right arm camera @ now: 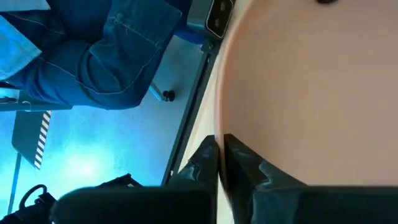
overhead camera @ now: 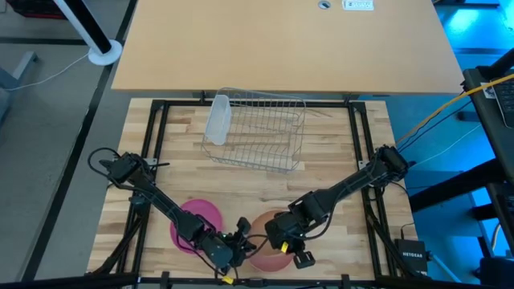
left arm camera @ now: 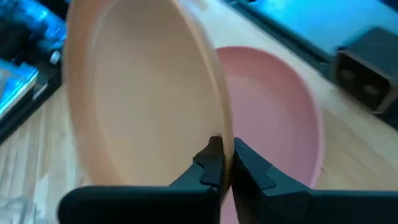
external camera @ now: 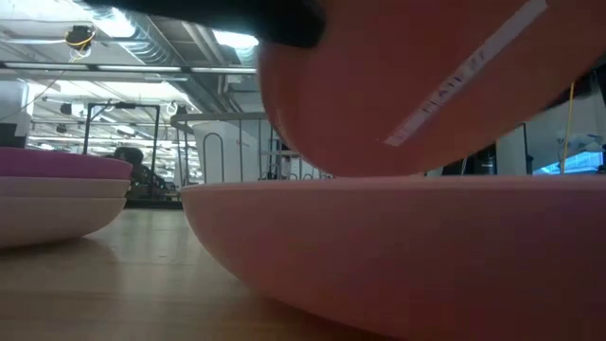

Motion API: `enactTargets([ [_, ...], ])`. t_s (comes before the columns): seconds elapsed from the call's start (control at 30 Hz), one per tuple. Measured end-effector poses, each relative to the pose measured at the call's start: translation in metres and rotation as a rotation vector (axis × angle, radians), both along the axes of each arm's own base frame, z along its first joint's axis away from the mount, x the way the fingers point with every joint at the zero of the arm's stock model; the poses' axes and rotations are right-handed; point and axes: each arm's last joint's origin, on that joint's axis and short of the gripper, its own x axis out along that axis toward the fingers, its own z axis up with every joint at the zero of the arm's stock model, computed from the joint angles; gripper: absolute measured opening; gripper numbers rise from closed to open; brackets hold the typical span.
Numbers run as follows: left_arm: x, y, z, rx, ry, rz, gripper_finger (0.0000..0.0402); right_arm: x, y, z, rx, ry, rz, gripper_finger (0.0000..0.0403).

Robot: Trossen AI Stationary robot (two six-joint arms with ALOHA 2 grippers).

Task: Sort dishes
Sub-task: Put the light red plate into the dish rack

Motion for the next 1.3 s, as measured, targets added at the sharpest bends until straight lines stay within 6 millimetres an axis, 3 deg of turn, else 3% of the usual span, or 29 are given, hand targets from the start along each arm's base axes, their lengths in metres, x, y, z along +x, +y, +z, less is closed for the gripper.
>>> enactTargets([
  [0.37, -0.002, 0.000, 0.005, 0.104, -0.103, 0.160, 0.0148, 0.001, -0.003, -0.002, -0.045, 0.006, -0.062, 0.0009],
  [0.57, -0.018, -0.015, 0.014, 0.281, -0.159, 0.157, 0.0165, 0.002, -0.003, -0.003, -0.065, 0.004, -0.090, 0.0009],
  [0.8, -0.055, -0.031, 0.056, 0.361, -0.295, 0.243, 0.0164, 0.005, -0.001, 0.010, -0.055, -0.044, -0.091, 0.0009],
  [1.07, -0.090, -0.039, 0.094, 0.347, -0.404, 0.344, 0.0161, 0.006, -0.003, 0.058, -0.096, -0.153, -0.065, 0.0009],
  [1.3, -0.098, -0.043, 0.096, 0.362, -0.422, 0.374, 0.0163, -0.021, -0.028, 0.143, -0.381, -0.302, -0.177, 0.0009],
])
